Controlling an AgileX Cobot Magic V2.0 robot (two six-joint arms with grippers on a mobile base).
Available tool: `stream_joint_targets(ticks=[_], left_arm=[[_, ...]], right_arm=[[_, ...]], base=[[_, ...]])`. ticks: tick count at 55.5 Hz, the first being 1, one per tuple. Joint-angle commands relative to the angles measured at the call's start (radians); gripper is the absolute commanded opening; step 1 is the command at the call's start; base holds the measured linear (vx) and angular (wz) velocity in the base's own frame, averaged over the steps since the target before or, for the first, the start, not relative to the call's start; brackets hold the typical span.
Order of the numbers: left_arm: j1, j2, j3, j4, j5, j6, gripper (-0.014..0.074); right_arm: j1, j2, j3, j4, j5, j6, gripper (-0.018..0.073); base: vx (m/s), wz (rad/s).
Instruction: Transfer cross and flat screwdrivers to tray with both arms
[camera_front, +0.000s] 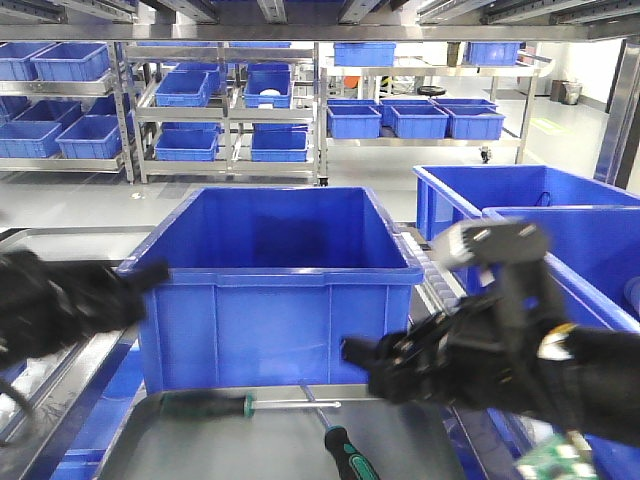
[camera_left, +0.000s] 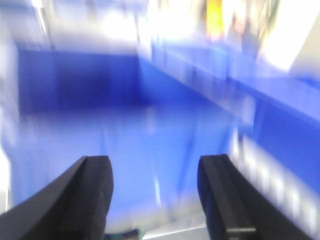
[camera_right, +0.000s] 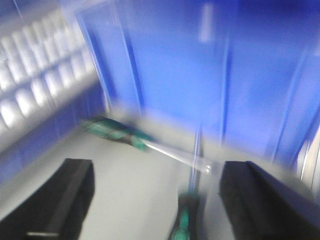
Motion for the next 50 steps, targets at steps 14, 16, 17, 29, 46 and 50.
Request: stream_joint_targets(ticks=[14,16,17,29,46,50], left_arm=[[-0.005,-0.048,-0.032,-0.017,-0.088,-0.003,0.0507],[-0.005,-0.048,-0.032,-0.017,-0.088,-0.003,0.0507],[-0.005,-0.048,-0.032,-0.017,-0.088,-0.003,0.0507],[-0.005,-0.063,-0.030,0.089,-0.088,-0.003,0.0507],[0.080,-0.401,0.357,0.306,-0.121,-0.152,0.0208],[0.136,-0.510,0.476,0.376,-0.124,-0.250,0.0085]], right_arm=[[-0.001,-0.079,-0.033,0.005,-0.065,-0.010,0.0482],[-0.001,-0.079,-0.033,0.005,-0.065,-0.010,0.0475],[-0.001,-0.079,-0.033,0.005,-0.065,-0.010,0.0473],[-0.001,-0.079,-0.033,0.005,-0.065,-0.010,0.0440],[-0.001,-0.079,-0.033,0.005,-0.065,-0.009,0.0406],[-0.001,-0.079,-0.033,0.005,-0.065,-0.009,0.0398]], base=[[0.00,0.00],[0.00,0.00],[0.00,0.00],[0.00,0.00],[0.00,0.00],[0.00,0.00]])
